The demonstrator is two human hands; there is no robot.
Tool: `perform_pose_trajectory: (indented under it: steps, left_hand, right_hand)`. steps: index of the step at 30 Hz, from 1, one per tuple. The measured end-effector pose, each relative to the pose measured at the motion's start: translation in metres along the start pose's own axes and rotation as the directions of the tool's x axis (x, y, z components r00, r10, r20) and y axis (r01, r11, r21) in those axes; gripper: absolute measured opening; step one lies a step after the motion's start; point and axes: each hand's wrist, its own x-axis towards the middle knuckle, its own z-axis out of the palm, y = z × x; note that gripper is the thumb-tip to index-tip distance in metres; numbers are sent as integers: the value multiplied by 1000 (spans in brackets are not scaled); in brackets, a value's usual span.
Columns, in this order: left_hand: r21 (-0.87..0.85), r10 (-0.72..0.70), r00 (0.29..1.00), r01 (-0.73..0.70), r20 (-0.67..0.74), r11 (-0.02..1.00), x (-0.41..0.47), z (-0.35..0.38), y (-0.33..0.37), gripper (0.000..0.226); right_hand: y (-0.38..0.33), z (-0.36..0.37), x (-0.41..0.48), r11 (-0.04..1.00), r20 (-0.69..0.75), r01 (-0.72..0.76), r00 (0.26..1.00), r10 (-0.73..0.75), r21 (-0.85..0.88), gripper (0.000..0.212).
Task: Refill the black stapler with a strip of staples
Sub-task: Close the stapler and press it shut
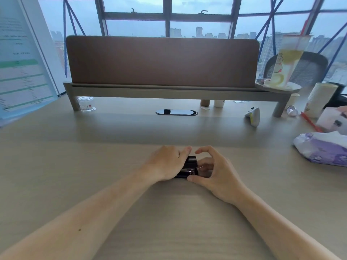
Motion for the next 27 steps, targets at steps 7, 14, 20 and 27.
perform_pose_trajectory:
  steps: [7, 14, 20, 27]
  left_hand:
    - [26, 22, 999, -21, -32, 999, -1, 3, 0, 68]
    - [54, -19, 999, 21, -35, 998, -2, 2, 3, 74]
    - [-21, 61, 997, -62, -38, 998, -4, -6, -8, 65]
    - [-43, 259, 960, -255, 109, 966, -33, -43, -41, 33]
  right_hand:
    - [3, 0, 1, 1000, -1, -7, 1000, 7, 10, 62]
    - [4, 1, 3, 1000, -5, 1, 1000, -1, 21, 62]
    - [3, 1, 1, 999, 0, 35, 999, -35, -33, 61]
    - [-9, -5, -1, 863, 194, 78, 981, 24, -500, 106]
